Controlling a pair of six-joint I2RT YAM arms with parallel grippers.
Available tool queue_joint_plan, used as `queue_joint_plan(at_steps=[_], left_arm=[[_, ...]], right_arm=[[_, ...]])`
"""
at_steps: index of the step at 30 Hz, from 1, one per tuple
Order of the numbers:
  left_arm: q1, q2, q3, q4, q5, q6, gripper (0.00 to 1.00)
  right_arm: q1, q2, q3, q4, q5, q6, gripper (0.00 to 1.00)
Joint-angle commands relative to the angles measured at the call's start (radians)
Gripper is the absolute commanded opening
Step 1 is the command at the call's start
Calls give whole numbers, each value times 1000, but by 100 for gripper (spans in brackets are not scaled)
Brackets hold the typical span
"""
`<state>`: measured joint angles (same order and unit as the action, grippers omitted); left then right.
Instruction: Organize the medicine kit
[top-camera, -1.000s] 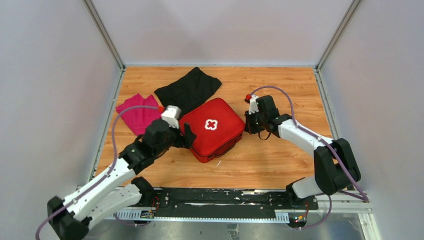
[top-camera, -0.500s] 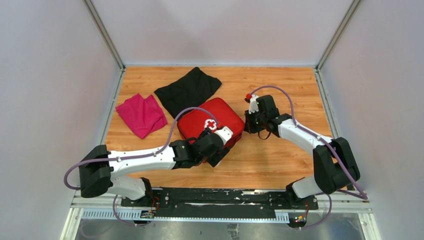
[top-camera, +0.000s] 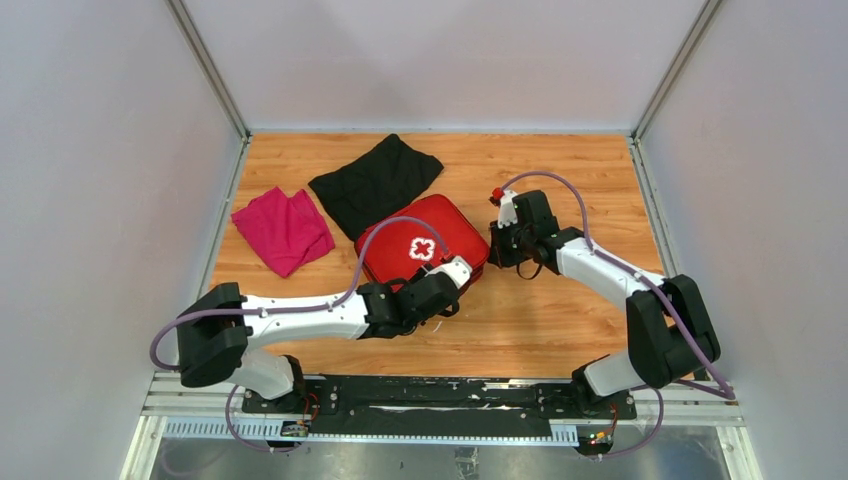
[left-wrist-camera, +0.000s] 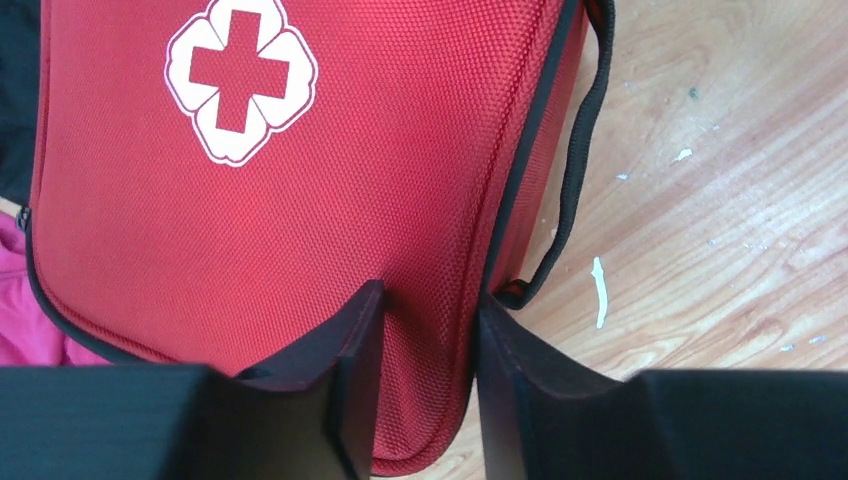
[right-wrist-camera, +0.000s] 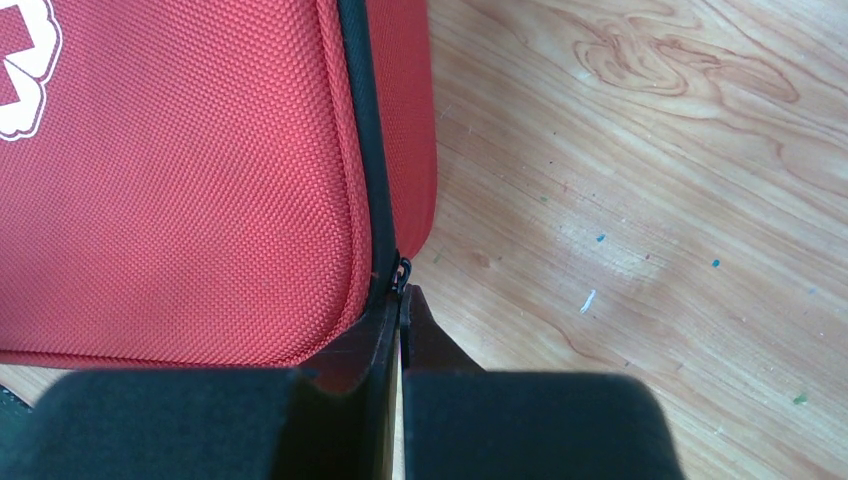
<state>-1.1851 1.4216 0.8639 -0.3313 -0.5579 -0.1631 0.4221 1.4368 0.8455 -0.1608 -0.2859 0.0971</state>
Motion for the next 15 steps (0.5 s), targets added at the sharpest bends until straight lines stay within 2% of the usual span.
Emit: queue_joint_plan(at_steps=[1, 9, 15], left_arm=[[7, 45, -47, 27, -53, -79, 32], [49, 46, -115, 86, 16, -147, 3], [87, 19, -149, 118, 50, -156, 0]], right_arm=[[-7, -24, -23, -171, -3, 3, 0], [1, -143, -66, -314, 51, 45, 0], [36, -272, -135, -338, 22, 75, 0]])
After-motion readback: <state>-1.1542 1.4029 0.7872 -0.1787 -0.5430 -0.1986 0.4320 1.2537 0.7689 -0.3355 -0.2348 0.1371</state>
